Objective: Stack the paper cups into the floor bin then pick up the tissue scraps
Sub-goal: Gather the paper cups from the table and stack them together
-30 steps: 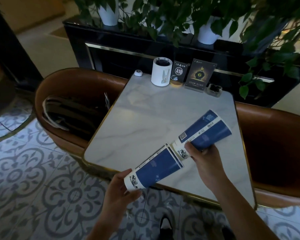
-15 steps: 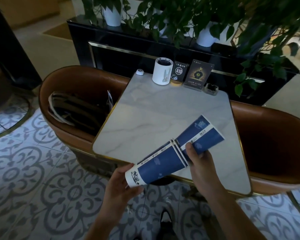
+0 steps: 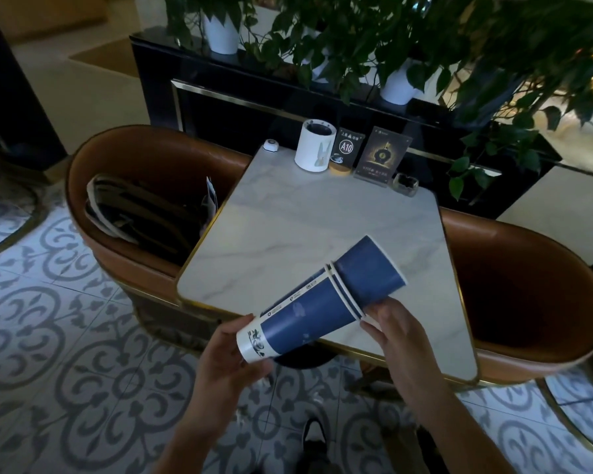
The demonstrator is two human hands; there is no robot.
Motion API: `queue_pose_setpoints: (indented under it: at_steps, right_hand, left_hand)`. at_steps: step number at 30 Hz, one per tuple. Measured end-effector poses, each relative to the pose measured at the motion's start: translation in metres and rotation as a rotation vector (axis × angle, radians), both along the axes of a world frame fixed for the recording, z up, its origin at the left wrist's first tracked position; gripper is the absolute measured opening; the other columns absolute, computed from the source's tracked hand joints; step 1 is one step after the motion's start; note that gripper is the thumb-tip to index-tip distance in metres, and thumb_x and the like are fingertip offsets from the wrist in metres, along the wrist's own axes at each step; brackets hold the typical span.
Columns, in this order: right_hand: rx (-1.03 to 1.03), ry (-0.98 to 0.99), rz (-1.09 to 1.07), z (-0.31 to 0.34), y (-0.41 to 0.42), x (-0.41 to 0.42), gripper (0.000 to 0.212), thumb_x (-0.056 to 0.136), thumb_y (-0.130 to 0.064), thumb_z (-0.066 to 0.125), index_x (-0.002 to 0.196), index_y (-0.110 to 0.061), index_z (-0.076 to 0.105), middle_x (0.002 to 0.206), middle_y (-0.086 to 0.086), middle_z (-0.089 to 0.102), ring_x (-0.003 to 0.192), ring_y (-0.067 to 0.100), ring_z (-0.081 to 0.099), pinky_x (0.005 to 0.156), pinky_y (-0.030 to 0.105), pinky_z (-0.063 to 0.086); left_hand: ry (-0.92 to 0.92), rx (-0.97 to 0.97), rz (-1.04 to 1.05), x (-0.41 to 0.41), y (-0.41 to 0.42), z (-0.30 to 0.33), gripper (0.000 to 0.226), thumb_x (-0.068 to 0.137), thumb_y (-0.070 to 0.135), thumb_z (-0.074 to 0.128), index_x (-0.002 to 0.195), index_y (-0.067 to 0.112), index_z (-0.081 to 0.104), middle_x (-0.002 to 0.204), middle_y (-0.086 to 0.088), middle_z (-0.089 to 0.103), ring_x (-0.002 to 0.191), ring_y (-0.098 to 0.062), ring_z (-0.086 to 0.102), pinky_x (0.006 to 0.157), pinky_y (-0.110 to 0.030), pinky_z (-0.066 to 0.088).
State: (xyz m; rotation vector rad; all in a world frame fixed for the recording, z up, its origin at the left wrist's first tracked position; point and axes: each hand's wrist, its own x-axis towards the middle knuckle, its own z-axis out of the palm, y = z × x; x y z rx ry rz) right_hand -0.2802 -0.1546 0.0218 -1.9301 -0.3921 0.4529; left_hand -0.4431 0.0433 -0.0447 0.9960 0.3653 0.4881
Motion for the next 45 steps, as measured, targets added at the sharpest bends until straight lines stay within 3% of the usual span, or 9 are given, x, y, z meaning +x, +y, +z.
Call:
queue_pose_setpoints:
  at_steps: [4,7,11,17,21,27,32,41,45]
  right_hand:
    - [0.026,0.077,-0.053,0.008,-0.001,0.005,0.02,0.086,-0.046,0.058,0.103,-0.038,0.064,0.113,-0.009,0.068,0.108,0.012,0.066,0.101,0.047,0.049]
    - [0.116,0.027,-0.038,0.02,-0.003,0.007,0.058,0.073,-0.064,0.064,0.121,-0.031,0.056,0.127,-0.005,0.062,0.112,0.012,0.064,0.101,0.044,0.049]
    - [0.09,-0.038,0.033,0.039,0.003,0.013,0.102,0.048,-0.087,0.058,0.132,-0.031,0.043,0.129,-0.018,0.056,0.114,0.003,0.059,0.084,0.016,0.052]
    - [0.038,-0.018,0.247,0.05,0.002,0.014,0.07,0.064,-0.051,0.075,0.127,-0.039,0.048,0.116,-0.028,0.064,0.113,0.002,0.061,0.086,0.022,0.056]
    - [0.107,0.024,0.336,0.054,-0.007,0.015,0.08,0.064,-0.03,0.084,0.135,-0.027,0.046,0.129,-0.007,0.061,0.123,0.019,0.056,0.093,0.034,0.054]
    - [0.043,0.043,0.362,0.048,-0.017,0.015,0.079,0.063,-0.014,0.087,0.128,-0.031,0.047,0.125,-0.008,0.059,0.121,0.022,0.056,0.091,0.038,0.055]
    - [0.052,0.106,0.317,0.038,-0.041,0.014,0.079,0.058,-0.016,0.088,0.123,-0.034,0.048,0.125,-0.007,0.058,0.12,0.024,0.056,0.087,0.043,0.058]
    - [0.056,0.156,0.129,0.015,-0.134,0.024,0.087,0.059,-0.023,0.09,0.131,-0.019,0.041,0.123,0.007,0.055,0.114,0.027,0.058,0.086,0.046,0.057]
    - [-0.017,0.236,0.015,-0.009,-0.203,0.027,0.082,0.059,-0.018,0.089,0.127,-0.028,0.044,0.115,0.0,0.06,0.106,0.018,0.062,0.079,0.035,0.059]
  left_hand:
    - [-0.011,-0.022,-0.01,0.004,-0.002,0.004,0.072,0.046,0.019,0.097,0.109,0.014,0.064,0.107,-0.01,0.069,0.087,-0.024,0.066,0.063,-0.034,0.057]
    - [-0.005,-0.027,-0.024,0.006,0.0,0.003,0.074,0.044,0.019,0.097,0.11,0.016,0.065,0.109,-0.011,0.069,0.09,-0.025,0.066,0.066,-0.036,0.058]
    - [-0.017,0.006,-0.071,0.007,0.001,0.0,0.07,0.049,0.012,0.095,0.111,0.014,0.064,0.113,-0.011,0.068,0.096,-0.026,0.065,0.072,-0.039,0.059]
    - [-0.027,0.018,-0.151,0.007,0.001,-0.001,0.067,0.053,0.002,0.09,0.113,0.008,0.061,0.117,-0.015,0.067,0.104,-0.028,0.065,0.079,-0.038,0.058]
    - [-0.016,0.015,-0.184,0.008,0.003,0.0,0.07,0.054,0.004,0.091,0.117,0.006,0.06,0.12,-0.018,0.066,0.106,-0.03,0.065,0.08,-0.037,0.057]
    - [0.035,0.032,-0.225,0.011,0.0,-0.003,0.069,0.054,0.004,0.091,0.117,0.006,0.062,0.119,-0.016,0.068,0.104,-0.028,0.067,0.078,-0.036,0.059]
    - [0.081,0.062,-0.303,0.019,-0.009,-0.004,0.067,0.06,-0.028,0.069,0.122,-0.006,0.055,0.12,-0.02,0.067,0.106,-0.032,0.066,0.078,-0.038,0.059]
    - [0.361,0.131,-0.493,0.072,-0.078,0.007,0.068,0.053,-0.022,0.072,0.113,0.008,0.061,0.092,0.005,0.077,0.079,-0.012,0.071,0.059,-0.028,0.059]
    - [0.465,0.264,-0.627,0.104,-0.132,0.0,0.065,0.059,-0.017,0.076,0.112,0.018,0.064,0.094,-0.005,0.076,0.079,-0.013,0.072,0.06,-0.025,0.057]
